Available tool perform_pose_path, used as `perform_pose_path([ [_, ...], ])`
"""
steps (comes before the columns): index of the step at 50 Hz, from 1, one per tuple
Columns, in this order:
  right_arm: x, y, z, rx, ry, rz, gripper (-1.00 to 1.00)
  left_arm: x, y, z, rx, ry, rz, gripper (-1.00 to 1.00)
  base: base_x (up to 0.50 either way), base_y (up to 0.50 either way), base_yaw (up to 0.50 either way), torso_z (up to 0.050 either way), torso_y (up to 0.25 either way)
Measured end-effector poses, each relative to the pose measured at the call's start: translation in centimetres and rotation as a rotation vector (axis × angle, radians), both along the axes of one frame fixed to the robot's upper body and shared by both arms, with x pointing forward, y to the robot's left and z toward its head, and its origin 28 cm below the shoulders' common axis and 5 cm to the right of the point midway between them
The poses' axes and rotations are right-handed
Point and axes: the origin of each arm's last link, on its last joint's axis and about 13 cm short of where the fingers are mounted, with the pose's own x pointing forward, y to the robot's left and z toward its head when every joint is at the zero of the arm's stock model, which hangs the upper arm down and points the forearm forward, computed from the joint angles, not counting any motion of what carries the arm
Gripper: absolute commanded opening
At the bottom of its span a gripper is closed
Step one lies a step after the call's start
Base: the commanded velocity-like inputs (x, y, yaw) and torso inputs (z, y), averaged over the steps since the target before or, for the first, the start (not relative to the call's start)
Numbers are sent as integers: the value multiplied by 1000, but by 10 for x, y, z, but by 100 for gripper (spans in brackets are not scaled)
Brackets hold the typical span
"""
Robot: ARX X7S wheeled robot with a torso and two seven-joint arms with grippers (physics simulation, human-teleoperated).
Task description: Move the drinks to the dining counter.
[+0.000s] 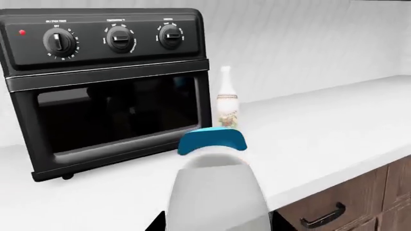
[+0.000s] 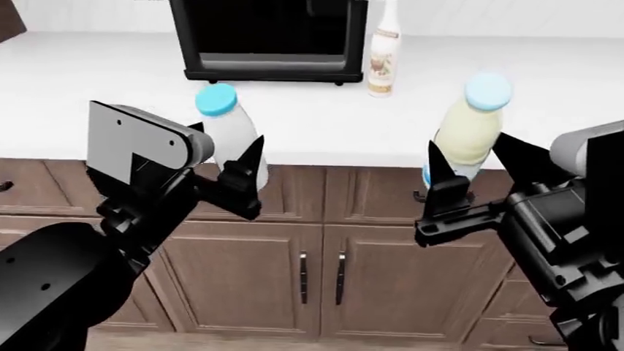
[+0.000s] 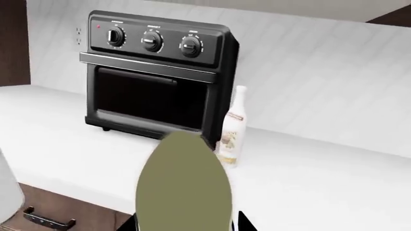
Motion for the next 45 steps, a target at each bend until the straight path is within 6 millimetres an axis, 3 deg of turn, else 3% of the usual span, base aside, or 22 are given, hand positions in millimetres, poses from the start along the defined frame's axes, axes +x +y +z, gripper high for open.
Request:
perform_pose_path([
  [6,-1,0,-1,-9,-3,-5,-100,0,0,0,0,0,-3,-100,-220,-11,475,0,0],
  [13,-1,0,-2,-16,-7,-20,-100,0,1,0,0,0,6,-100,28,2,50,0,1],
  [45,1,-2,-7,-53,2,-68,-100,0,1,1,3,-2,5,-100,0,0,500,1,1],
])
